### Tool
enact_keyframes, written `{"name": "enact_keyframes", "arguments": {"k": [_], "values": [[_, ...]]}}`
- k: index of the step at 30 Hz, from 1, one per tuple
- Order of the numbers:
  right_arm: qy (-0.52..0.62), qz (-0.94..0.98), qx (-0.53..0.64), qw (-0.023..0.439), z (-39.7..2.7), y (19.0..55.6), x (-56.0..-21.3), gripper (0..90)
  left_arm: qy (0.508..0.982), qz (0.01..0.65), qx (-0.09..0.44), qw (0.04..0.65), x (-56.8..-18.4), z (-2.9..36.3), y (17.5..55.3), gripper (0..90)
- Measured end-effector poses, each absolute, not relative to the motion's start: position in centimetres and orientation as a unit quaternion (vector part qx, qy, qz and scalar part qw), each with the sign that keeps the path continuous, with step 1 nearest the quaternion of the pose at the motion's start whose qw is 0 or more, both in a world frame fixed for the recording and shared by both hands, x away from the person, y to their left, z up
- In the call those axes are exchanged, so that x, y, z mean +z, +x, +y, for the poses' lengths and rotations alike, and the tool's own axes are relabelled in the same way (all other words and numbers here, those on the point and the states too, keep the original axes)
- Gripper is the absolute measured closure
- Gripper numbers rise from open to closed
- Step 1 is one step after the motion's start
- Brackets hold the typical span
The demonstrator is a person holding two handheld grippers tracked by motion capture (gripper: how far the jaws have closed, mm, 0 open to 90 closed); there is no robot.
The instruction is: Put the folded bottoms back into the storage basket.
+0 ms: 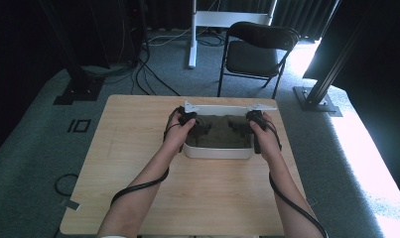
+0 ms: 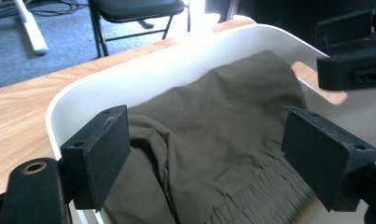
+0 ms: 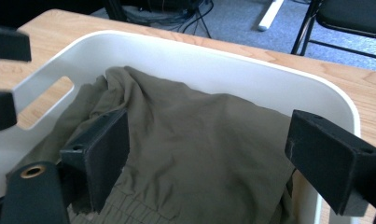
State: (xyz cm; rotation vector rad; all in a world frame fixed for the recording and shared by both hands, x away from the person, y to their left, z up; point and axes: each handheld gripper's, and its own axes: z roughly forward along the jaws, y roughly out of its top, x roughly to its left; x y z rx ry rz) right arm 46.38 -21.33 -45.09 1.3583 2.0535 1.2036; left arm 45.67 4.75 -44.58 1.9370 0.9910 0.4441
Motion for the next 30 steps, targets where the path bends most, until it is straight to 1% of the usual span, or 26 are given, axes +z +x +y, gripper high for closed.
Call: {"name": "enact_keyframes", "arguments": {"k": [10,19,30], "values": [[0.479,0.729,0.444,0.205,-21.4,45.3,-44.5,12.3,0.78,0.391,0.173,0.457,-44.2,5.5,44.2,17.0],[0.466,0.736,0.444,0.211,-21.5,44.1,-44.5,12.2,0.781,0.392,0.169,0.457,-45.0,6.5,43.2,17.0],[0.451,0.741,0.449,0.216,-21.9,41.8,-44.4,11.6,0.778,0.386,0.188,0.46,-44.5,8.0,41.1,17.0]]}}
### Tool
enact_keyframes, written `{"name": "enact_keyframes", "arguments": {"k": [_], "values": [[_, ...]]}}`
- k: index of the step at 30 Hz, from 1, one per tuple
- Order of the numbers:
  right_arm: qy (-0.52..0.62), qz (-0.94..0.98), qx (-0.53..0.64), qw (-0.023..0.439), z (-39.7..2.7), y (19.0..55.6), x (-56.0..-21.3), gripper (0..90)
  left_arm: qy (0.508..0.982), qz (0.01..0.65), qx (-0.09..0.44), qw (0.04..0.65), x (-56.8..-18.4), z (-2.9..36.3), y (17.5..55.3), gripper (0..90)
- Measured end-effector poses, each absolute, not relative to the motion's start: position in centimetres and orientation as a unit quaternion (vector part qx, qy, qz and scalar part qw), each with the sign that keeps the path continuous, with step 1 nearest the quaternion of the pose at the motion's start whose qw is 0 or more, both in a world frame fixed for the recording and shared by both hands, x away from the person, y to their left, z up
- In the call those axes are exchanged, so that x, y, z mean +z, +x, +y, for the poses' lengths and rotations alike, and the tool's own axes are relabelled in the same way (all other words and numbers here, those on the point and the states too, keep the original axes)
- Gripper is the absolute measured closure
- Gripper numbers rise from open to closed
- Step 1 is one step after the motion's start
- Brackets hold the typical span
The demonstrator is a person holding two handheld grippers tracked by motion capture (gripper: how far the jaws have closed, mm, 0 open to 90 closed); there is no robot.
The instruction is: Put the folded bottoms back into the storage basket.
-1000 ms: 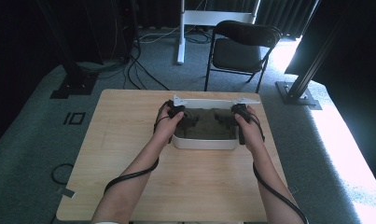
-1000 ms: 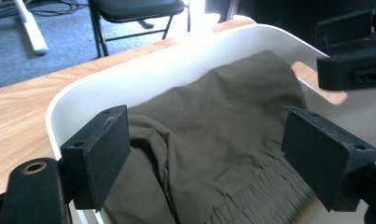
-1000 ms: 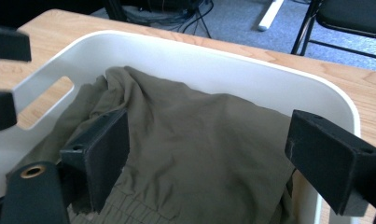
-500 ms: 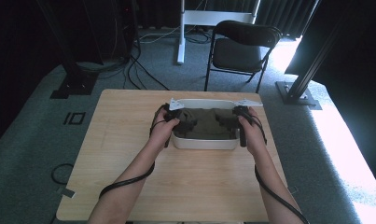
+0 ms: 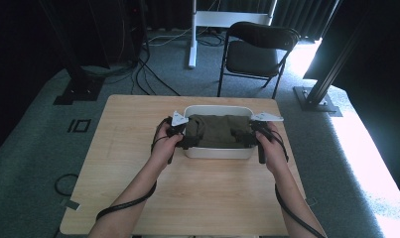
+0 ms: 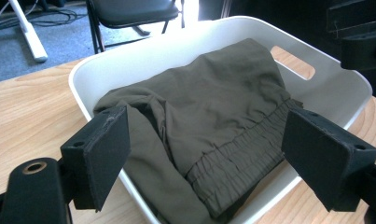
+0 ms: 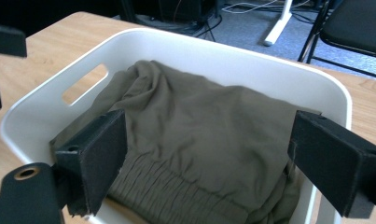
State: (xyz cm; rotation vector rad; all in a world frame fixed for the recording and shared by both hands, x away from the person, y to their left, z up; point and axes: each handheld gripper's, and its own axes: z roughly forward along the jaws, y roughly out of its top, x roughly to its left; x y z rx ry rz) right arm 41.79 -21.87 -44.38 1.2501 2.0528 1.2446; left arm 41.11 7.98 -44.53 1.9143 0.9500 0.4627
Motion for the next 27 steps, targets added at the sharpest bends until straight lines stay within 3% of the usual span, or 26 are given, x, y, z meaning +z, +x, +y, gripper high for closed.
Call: {"name": "enact_keyframes", "arguments": {"k": [27], "values": [[0.417,0.745,0.468,0.229,-22.3,35.4,-46.2,11.5,0.773,0.409,0.202,0.441,-47.5,12.2,36.8,17.0]]}}
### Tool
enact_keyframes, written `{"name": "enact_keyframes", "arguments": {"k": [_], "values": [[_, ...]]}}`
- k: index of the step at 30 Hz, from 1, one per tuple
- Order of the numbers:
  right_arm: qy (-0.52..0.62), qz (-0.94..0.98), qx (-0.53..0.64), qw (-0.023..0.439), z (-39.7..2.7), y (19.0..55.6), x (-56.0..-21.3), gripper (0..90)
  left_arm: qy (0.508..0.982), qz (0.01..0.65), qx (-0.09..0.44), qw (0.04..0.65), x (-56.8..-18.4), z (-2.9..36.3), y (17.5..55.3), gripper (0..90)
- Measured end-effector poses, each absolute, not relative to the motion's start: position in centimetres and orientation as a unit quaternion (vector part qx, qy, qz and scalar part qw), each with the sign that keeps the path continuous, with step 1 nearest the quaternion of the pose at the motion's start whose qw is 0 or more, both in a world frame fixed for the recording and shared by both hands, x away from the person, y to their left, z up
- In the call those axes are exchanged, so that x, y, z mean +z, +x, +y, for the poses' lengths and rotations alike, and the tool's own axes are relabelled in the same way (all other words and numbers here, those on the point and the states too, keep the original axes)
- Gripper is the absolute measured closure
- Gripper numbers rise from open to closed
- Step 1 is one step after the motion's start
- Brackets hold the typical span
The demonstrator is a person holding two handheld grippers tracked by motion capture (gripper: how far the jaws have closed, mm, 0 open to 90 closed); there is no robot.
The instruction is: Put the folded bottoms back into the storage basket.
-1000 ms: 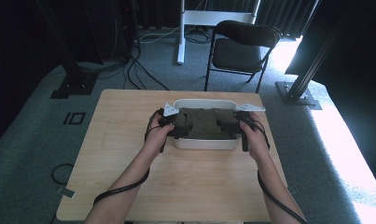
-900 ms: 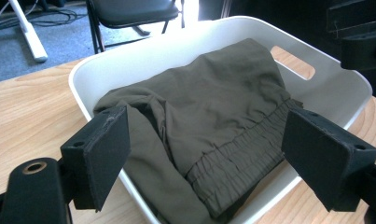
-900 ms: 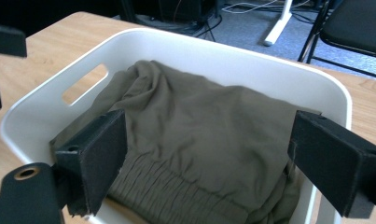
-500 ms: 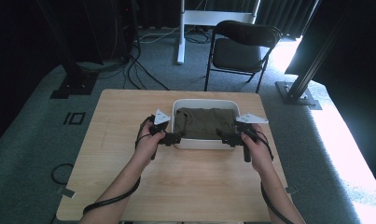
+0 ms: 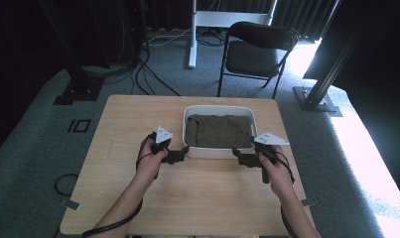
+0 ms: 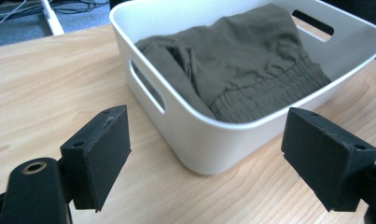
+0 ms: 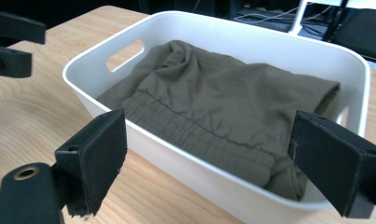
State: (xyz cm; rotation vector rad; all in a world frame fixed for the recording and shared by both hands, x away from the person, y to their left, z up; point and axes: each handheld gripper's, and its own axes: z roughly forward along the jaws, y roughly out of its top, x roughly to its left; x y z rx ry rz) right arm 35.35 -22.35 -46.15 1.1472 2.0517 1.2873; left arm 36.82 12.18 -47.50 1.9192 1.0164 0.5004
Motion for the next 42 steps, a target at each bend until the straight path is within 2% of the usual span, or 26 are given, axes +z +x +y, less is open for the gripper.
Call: {"name": "enact_keyframes", "arguments": {"k": [9,25,42], "values": [[0.425,0.748,0.457,0.228,-23.7,33.1,-48.8,11.6,0.777,0.421,0.205,0.421,-49.6,13.8,35.6,17.0],[0.458,0.754,0.409,0.232,-26.9,31.9,-53.2,11.6,0.776,0.45,0.212,0.388,-52.7,17.0,34.2,17.0],[0.493,0.752,0.377,0.222,-28.8,30.6,-55.0,11.6,0.768,0.489,0.22,0.35,-54.2,19.3,32.4,17.0]]}}
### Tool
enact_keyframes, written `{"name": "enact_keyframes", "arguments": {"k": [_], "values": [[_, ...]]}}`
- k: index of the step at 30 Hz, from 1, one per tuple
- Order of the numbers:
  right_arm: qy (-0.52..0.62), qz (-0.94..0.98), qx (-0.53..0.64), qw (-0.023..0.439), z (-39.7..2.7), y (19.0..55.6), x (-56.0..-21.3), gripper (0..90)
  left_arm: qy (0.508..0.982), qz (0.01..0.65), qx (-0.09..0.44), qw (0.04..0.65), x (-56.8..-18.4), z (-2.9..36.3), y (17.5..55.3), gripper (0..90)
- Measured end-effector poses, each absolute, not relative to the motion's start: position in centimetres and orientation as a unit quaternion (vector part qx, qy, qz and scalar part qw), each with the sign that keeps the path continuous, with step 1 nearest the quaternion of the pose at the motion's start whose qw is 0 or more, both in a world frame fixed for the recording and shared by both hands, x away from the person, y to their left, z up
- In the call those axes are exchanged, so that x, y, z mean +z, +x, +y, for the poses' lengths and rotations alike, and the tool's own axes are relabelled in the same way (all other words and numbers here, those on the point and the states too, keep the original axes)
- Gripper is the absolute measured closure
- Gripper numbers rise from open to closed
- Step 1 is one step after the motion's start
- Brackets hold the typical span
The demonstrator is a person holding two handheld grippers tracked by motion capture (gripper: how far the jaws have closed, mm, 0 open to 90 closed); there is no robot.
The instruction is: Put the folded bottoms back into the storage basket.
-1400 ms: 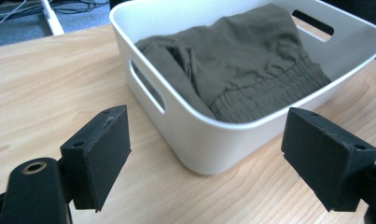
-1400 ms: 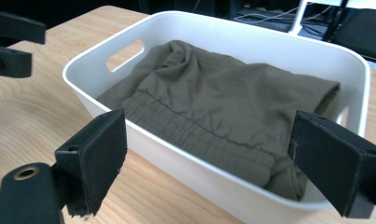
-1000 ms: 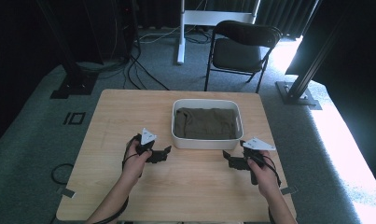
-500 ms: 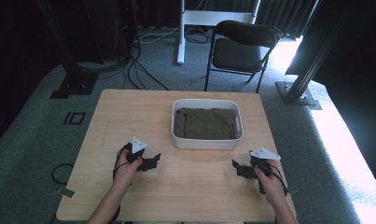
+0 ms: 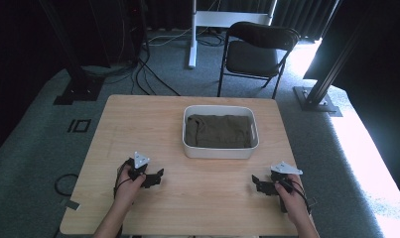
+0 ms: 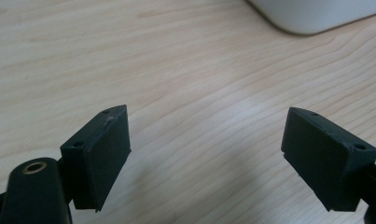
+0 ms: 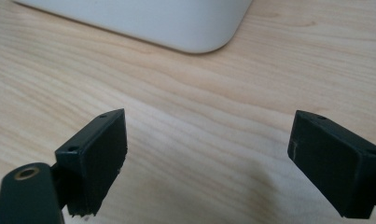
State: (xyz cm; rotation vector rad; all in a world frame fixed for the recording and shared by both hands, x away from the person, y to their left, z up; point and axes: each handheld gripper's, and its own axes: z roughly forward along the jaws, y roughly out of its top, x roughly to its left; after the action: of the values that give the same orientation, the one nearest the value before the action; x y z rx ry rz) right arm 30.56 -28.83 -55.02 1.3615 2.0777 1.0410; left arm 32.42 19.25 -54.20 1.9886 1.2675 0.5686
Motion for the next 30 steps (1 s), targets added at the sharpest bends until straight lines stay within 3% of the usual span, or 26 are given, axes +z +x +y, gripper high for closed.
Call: {"name": "enact_keyframes", "arguments": {"k": [18,30], "values": [[0.524,0.752,0.335,0.22,-30.0,29.7,-56.1,11.6,0.723,0.572,0.247,0.297,-55.3,22.2,31.4,15.5],[0.52,0.755,0.332,0.223,-29.9,29.6,-56.2,11.6,0.728,0.567,0.244,0.298,-55.5,22.0,31.5,10.9]]}}
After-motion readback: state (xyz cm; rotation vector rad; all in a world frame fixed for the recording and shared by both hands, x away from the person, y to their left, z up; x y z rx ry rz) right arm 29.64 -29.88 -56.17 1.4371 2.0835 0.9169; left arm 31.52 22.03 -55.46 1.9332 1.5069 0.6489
